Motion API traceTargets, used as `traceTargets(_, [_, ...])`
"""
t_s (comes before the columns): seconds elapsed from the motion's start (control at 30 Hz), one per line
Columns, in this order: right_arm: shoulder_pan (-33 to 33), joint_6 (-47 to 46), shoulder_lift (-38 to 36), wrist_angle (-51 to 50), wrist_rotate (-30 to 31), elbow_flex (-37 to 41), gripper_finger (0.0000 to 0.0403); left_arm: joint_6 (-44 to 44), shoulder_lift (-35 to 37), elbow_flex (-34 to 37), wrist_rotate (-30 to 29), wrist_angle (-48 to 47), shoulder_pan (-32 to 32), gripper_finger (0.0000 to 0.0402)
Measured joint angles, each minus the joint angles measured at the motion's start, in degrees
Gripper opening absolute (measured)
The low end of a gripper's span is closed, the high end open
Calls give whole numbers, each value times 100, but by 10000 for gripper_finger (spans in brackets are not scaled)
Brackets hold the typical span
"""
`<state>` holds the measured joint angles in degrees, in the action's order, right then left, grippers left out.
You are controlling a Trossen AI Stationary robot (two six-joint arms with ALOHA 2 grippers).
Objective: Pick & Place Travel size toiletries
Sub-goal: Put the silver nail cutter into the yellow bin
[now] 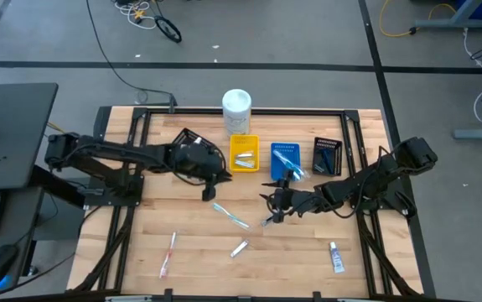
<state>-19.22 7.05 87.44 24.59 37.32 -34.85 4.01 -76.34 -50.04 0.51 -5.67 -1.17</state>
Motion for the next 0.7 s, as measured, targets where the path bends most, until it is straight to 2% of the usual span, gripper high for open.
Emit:
traceTargets(0.13, [13, -10, 0, 32, 5, 0, 172, 201, 0, 0, -185, 0, 258, 61])
traceTargets(0.27, [11, -15, 0, -1, -351, 0, 172, 365, -12, -2, -419, 1, 450, 61])
traceTargets(0.5, [13, -165, 0, -6, -348, 0, 172, 435, -173, 0, -714, -54, 647, 63])
traceTargets(0.7, [11, -181, -2, 94, -122, -2, 172, 608, -256, -2, -1075, -3, 645, 85])
